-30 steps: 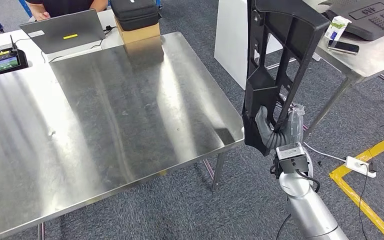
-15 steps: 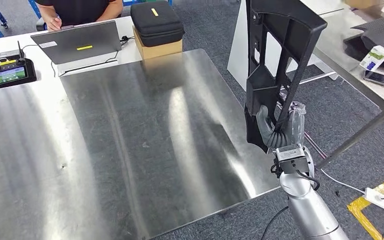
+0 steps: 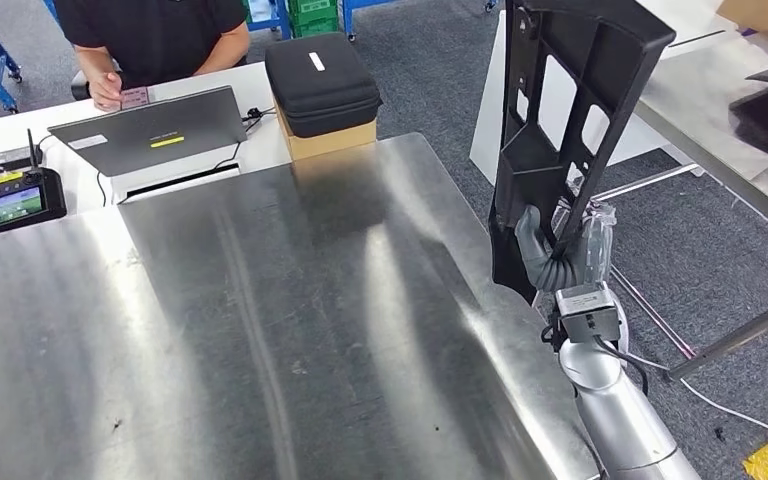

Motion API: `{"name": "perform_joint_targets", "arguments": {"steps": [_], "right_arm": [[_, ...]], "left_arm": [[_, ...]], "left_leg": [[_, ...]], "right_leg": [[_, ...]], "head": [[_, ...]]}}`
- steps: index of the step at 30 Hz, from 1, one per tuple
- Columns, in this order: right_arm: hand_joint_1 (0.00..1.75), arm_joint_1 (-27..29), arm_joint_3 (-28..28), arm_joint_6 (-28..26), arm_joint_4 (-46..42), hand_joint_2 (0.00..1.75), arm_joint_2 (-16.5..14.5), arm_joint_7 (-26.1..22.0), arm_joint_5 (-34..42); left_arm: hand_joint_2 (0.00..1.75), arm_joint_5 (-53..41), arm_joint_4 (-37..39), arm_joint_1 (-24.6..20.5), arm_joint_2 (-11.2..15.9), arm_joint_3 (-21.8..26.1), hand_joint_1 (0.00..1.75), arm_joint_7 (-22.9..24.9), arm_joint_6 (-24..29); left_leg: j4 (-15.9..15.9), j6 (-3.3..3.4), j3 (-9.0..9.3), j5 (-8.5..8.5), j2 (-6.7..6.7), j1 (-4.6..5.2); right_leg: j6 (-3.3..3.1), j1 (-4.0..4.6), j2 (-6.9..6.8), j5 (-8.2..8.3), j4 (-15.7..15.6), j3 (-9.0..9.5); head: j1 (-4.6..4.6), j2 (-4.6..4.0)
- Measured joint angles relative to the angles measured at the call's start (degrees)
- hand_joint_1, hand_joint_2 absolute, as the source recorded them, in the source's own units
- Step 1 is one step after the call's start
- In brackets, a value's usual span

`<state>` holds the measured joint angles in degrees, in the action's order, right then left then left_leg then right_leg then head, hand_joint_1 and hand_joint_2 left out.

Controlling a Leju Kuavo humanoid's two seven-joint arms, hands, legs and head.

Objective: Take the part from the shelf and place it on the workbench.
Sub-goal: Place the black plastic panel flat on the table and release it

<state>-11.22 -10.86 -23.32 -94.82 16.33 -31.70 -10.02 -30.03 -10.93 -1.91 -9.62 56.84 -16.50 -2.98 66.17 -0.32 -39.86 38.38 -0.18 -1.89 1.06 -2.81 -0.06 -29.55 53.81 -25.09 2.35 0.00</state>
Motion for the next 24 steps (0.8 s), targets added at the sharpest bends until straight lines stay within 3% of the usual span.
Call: {"name": "perform_joint_targets", "arguments": {"steps": [2, 3, 4, 6, 7, 8, 10, 11, 12, 13, 15, 16, 17, 18, 20, 21, 23, 24], "right_arm": [[1.75, -0.12, -0.03, 0.0, -0.01, 1.75, -0.06, 0.0, -0.01], [1.75, -0.28, -0.04, 0.0, -0.06, 1.75, -0.09, 0.01, -0.02], [1.75, -0.37, -0.03, -0.01, -0.14, 1.75, -0.12, 0.01, -0.02], [1.75, -0.36, 0.14, -0.07, -0.29, 1.75, -0.03, -0.03, 0.02], [1.75, -0.34, 0.21, -0.1, -0.32, 1.75, 0.01, -0.03, 0.03], [1.75, -0.43, 0.27, -0.13, -0.32, 1.75, 0.06, -0.03, 0.02], [1.75, -0.61, 0.23, -0.12, -0.3, 1.75, 0.08, -0.03, -0.02], [1.75, -0.58, 0.21, -0.11, -0.29, 1.75, 0.1, -0.04, -0.03], [1.75, -0.49, 0.2, -0.11, -0.27, 1.75, 0.13, -0.03, -0.02], [1.75, -0.39, 0.19, -0.11, -0.26, 1.75, 0.12, -0.01, -0.01], [1.75, -0.34, 0.16, -0.11, -0.24, 1.75, 0.11, 0.02, -0.02], [1.75, -0.25, 0.14, -0.11, -0.22, 1.75, 0.09, 0.02, -0.02], [1.75, -0.24, 0.11, -0.11, -0.19, 1.75, 0.07, 0.02, -0.02], [1.75, -0.19, 0.08, -0.1, -0.2, 1.75, 0.04, 0.02, -0.02], [1.75, -0.25, 0.05, -0.08, -0.36, 1.75, 0.0, -0.01, -0.02], [1.75, -0.25, 0.07, -0.07, -0.45, 1.75, -0.01, -0.02, -0.02], [1.75, -0.5, 0.13, -0.07, -0.63, 1.75, 0.0, -0.02, 0.0], [1.75, -0.58, 0.18, -0.07, -0.7, 1.75, 0.01, -0.01, 0.01]], "left_arm": [[1.75, 0.0, 0.02, -0.19, 0.13, 0.01, 0.0, -0.03, -0.03], [1.75, 0.0, 0.01, -0.3, 0.15, 0.01, 0.0, 0.01, -0.04], [1.75, 0.0, 0.0, -0.36, 0.19, 0.01, 0.0, 0.02, -0.03], [1.75, 0.0, 0.01, -0.45, 0.2, 0.01, 0.0, -0.03, -0.04], [1.75, 0.0, 0.02, -0.53, 0.22, 0.01, 0.0, -0.05, -0.04], [1.75, 0.0, 0.03, -0.65, 0.23, 0.01, 0.0, -0.05, -0.03], [1.75, 0.03, 0.03, -0.77, 0.28, 0.02, 0.0, -0.03, 0.01], [1.75, 0.05, 0.03, -0.75, 0.3, 0.02, 0.0, 0.0, 0.01], [1.75, 0.07, 0.04, -0.71, 0.27, 0.03, 0.0, 0.03, 0.01], [1.75, 0.07, 0.05, -0.65, 0.22, 0.03, 0.0, 0.05, -0.01], [1.75, 0.07, 0.07, -0.52, 0.09, 0.03, 0.0, 0.09, -0.03], [1.75, 0.07, 0.05, -0.46, 0.14, 0.03, 0.0, 0.11, -0.02], [1.75, 0.07, 0.04, -0.42, 0.2, 0.04, 0.0, 0.13, -0.01], [1.75, 0.06, 0.03, -0.42, 0.24, 0.04, 0.0, 0.15, -0.01], [1.75, 0.04, 0.03, -0.5, 0.26, 0.04, 0.0, 0.17, -0.02], [1.75, 0.04, 0.04, -0.47, 0.23, 0.05, 0.0, 0.16, -0.06], [1.75, 0.05, 0.03, -0.42, 0.3, 0.09, 0.0, 0.16, -0.07], [1.75, 0.07, 0.03, -0.41, 0.33, 0.1, 0.0, 0.15, -0.08]], "left_leg": [[-5.71, -0.14, -0.42, -8.76, 0.34, -0.37], [-7.31, 0.15, -0.16, -11.64, 0.32, -0.19], [-8.29, 0.66, 0.21, -12.6, 0.18, 0.06], [-10.01, 1.99, 1.21, -12.02, -0.13, 0.48], [-10.96, 2.72, 1.78, -11.94, -0.22, 0.55], [-11.45, 3.35, 2.2, -11.97, -0.23, 0.6], [-11.87, 4.16, 2.17, -12.28, -0.24, 0.59], [-11.85, 4.29, 1.91, -12.54, -0.26, 0.61], [-11.8, 4.29, 1.64, -12.89, -0.27, 0.63], [-11.7, 4.14, 1.37, -13.41, -0.29, 0.62], [-10.85, 3.47, 0.68, -14.96, -0.17, 0.4], [-10.04, 2.95, 0.43, -15.78, -0.04, 0.31], [-9.0, 2.33, 0.16, -16.23, 0.14, 0.3], [-8.16, 1.74, 0.06, -16.4, 0.42, 0.34], [-6.84, 0.69, 0.28, -17.25, 1.16, 0.28], [-6.49, 0.31, 0.45, -17.74, 1.52, 0.09], [-4.64, -0.16, -0.48, -17.15, 1.36, -0.19], [-2.41, -0.25, -2.13, -15.52, 0.96, -0.24]], "right_leg": [[0.93, -0.07, -0.99, -1.55, -0.34, 0.46], [1.34, -0.02, -1.47, -2.32, -0.85, 0.59], [2.08, 0.06, -1.75, -2.06, -0.68, 1.07], [3.95, 0.24, -1.68, -0.39, 0.06, 1.94], [4.42, 0.24, -1.37, -0.07, 1.15, 2.16], [4.24, 0.19, -1.0, -1.34, 2.43, 1.71], [2.54, 0.01, -0.4, -6.37, 7.94, -0.93], [2.22, 0.04, -0.22, -8.5, 11.25, -2.68], [2.36, 0.08, -0.12, -9.75, 13.44, -4.0], [3.1, 0.06, -0.07, -9.84, 13.6, -4.31], [5.04, -0.18, -0.26, -7.16, 7.9, -1.89], [5.59, -0.26, -0.64, -5.64, 5.13, -1.07], [5.21, -0.24, -1.24, -4.98, 3.51, -0.66], [4.33, -0.07, -1.66, -4.74, 3.27, -0.86], [1.89, 0.03, -1.48, -4.56, 4.09, -1.14], [1.2, 0.04, -0.94, -4.0, 4.12, -0.9], [0.4, 0.06, -0.37, -3.37, 4.15, -0.39], [0.28, 0.11, -0.32, -3.35, 4.12, -0.35]], "head": [[0.03, 0.01], [0.06, 0.01], [0.11, 0.02], [0.31, 0.02], [0.47, 0.02], [0.61, 0.02], [0.92, 0.01], [0.98, 0.01], [1.05, 0.0], [1.07, 0.0], [1.06, 0.0], [1.1, 0.01], [1.2, 0.01], [1.17, 0.02], [1.0, 0.02], [0.76, 0.02], [0.44, 0.01], [0.35, 0.0]]}}
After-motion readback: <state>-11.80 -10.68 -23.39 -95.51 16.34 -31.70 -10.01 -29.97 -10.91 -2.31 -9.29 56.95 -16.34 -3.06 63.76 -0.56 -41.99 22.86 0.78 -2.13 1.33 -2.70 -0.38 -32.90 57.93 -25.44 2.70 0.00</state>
